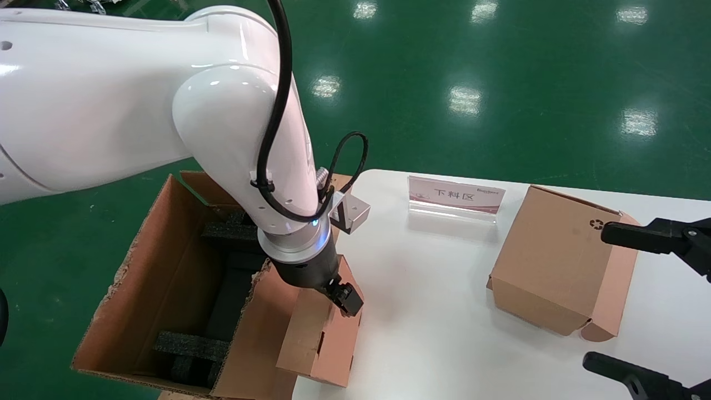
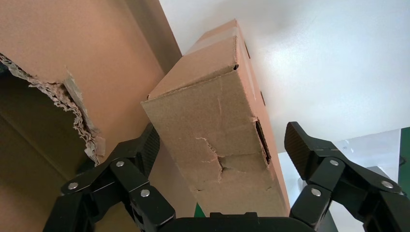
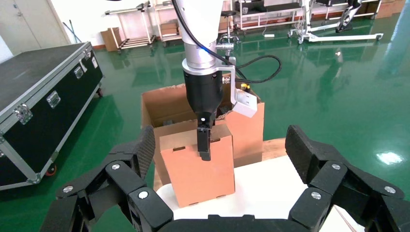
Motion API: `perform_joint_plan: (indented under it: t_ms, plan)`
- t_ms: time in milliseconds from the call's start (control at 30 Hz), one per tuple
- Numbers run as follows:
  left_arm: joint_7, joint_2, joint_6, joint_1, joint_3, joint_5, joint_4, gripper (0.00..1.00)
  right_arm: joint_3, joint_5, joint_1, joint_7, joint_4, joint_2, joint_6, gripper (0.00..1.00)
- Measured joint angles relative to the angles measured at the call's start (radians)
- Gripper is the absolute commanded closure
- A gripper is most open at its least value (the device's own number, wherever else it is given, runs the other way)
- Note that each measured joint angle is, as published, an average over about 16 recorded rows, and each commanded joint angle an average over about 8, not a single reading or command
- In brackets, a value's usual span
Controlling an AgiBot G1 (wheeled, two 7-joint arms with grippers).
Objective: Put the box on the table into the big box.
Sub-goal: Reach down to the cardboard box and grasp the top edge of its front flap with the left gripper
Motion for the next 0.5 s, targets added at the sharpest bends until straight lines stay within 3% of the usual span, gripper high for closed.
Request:
perform_joint_plan:
  t_ms: [67,333,500]
  plan:
    - [0.0,0.0,0.0,0.0,0.0,0.0,0.0,1.0,0.0,0.0,0.0,0.0,0.0,0.0,0.0,0.98]
    - [0.0,0.0,0.0,0.0,0.0,0.0,0.0,1.0,0.0,0.0,0.0,0.0,0.0,0.0,0.0,0.01]
    - [0.001,0.0,0.0,0.0,0.0,-0.001,0.0,1.0,0.0,0.0,0.0,0.0,0.0,0.0,0.0,0.0]
